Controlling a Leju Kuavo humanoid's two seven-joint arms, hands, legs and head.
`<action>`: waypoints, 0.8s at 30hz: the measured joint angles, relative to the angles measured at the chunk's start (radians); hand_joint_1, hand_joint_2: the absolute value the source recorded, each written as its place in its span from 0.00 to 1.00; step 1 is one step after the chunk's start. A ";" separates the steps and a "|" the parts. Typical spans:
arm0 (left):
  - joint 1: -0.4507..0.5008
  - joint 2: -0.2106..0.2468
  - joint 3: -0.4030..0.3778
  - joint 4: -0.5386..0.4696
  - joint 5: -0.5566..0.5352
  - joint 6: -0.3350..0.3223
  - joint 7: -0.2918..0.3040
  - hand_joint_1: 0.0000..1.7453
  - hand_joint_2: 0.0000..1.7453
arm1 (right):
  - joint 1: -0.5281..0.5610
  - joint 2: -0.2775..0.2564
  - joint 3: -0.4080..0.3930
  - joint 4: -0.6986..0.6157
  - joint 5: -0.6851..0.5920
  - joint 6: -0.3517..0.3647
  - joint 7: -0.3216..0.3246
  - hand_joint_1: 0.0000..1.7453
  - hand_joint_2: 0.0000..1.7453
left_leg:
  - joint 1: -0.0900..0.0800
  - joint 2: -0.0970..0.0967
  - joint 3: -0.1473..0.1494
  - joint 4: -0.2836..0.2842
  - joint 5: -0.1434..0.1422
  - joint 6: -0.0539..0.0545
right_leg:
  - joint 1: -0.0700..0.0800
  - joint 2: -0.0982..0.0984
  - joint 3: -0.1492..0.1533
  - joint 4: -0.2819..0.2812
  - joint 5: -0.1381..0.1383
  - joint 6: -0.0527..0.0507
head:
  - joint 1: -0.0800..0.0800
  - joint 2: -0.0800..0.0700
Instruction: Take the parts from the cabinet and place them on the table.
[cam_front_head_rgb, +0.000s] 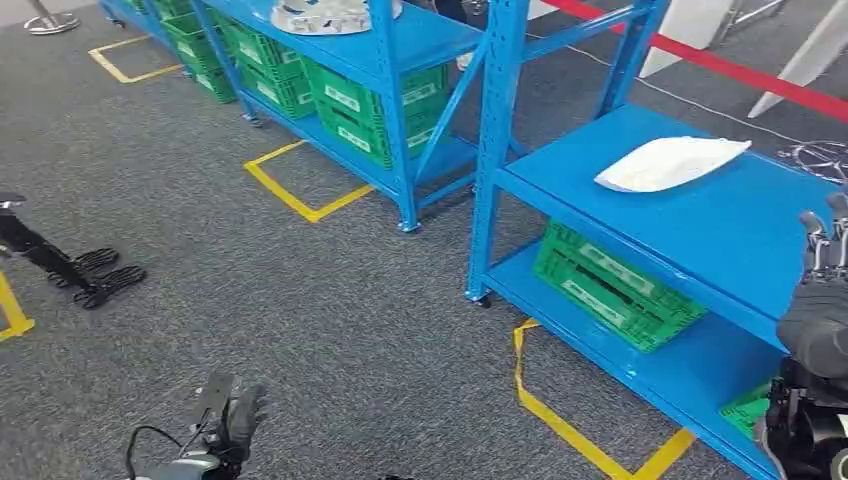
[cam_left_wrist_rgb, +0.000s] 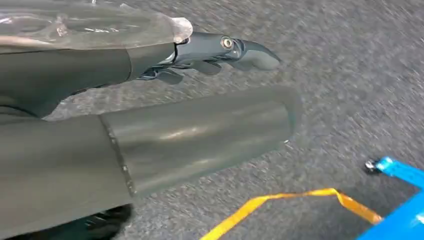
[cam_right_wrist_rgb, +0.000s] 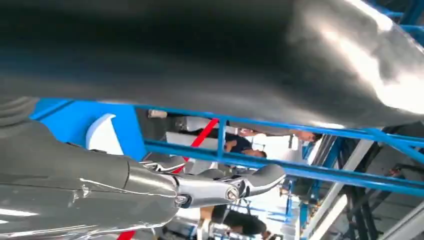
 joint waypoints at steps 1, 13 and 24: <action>0.001 0.002 0.000 0.000 0.000 0.000 -0.003 0.00 0.00 | -0.001 0.001 0.000 0.002 -0.001 0.003 -0.002 0.00 0.00 | 0.005 -0.052 0.024 -0.061 0.012 0.003 | -0.001 0.008 -0.004 0.002 -0.001 0.003 | -0.001 0.000; 0.009 0.000 0.000 -0.001 0.002 0.003 -0.008 0.00 0.00 | -0.010 0.003 0.003 0.033 -0.007 0.021 -0.004 0.00 0.00 | -0.002 0.075 0.039 -0.088 0.010 0.041 | -0.007 -0.077 -0.151 0.292 -0.109 0.052 | 0.021 0.000; 0.004 -0.001 0.000 -0.002 0.002 0.003 -0.010 0.00 0.00 | -0.023 0.007 0.005 0.042 -0.007 0.029 -0.001 0.00 0.00 | -0.004 0.047 -0.013 0.076 -0.100 -0.006 | 0.003 -0.088 0.003 -0.009 0.000 -0.005 | 0.010 0.000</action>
